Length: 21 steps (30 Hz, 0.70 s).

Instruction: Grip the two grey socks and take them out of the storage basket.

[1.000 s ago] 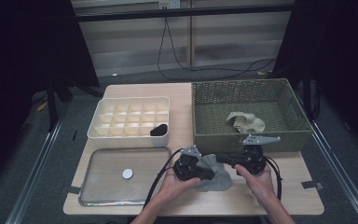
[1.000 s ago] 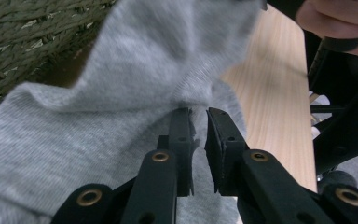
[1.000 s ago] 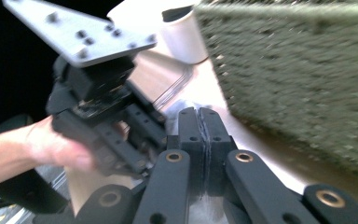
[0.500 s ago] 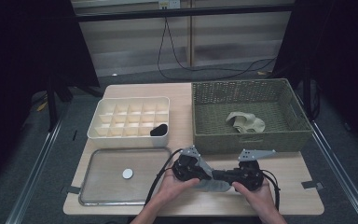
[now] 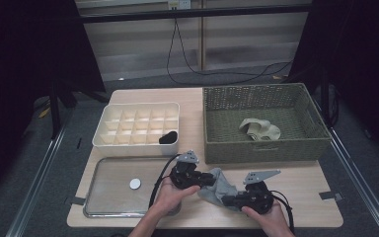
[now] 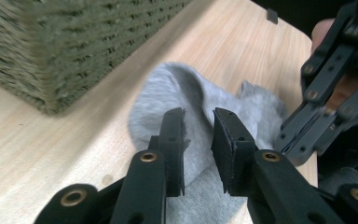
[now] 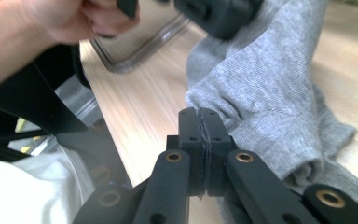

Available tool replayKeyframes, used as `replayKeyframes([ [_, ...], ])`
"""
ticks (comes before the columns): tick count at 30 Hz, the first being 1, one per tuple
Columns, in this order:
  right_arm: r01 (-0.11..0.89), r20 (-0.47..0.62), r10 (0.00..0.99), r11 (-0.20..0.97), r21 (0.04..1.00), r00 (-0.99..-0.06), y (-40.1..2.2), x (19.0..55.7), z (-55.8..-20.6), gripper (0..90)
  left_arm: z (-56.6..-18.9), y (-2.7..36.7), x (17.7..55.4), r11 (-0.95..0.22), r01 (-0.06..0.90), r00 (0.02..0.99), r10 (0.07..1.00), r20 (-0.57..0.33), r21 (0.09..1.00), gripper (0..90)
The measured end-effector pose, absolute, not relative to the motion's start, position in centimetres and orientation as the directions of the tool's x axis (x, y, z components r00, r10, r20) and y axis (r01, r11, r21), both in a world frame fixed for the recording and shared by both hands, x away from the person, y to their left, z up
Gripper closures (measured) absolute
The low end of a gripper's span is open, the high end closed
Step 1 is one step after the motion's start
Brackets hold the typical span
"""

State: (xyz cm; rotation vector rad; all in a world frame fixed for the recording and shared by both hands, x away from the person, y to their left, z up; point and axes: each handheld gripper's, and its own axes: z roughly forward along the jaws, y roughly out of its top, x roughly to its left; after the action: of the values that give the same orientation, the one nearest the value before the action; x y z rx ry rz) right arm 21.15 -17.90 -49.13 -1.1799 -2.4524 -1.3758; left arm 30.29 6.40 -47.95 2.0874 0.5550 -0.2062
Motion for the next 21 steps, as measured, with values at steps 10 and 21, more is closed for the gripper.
replayKeyframes([
  [10,0.672,0.396,0.59,0.372,0.641,-0.704,-17.4,20.9,-50.2,88.4,-47.9,5.5,30.3,-0.444,0.46,0.886,0.278,-0.37,0.769,68.6],
  [21,0.679,0.402,0.596,0.361,0.639,-0.695,-18.1,21.6,-50.2,85.9,-49.5,3.5,30.5,-0.505,0.477,0.879,0.271,-0.392,0.72,69.3],
])
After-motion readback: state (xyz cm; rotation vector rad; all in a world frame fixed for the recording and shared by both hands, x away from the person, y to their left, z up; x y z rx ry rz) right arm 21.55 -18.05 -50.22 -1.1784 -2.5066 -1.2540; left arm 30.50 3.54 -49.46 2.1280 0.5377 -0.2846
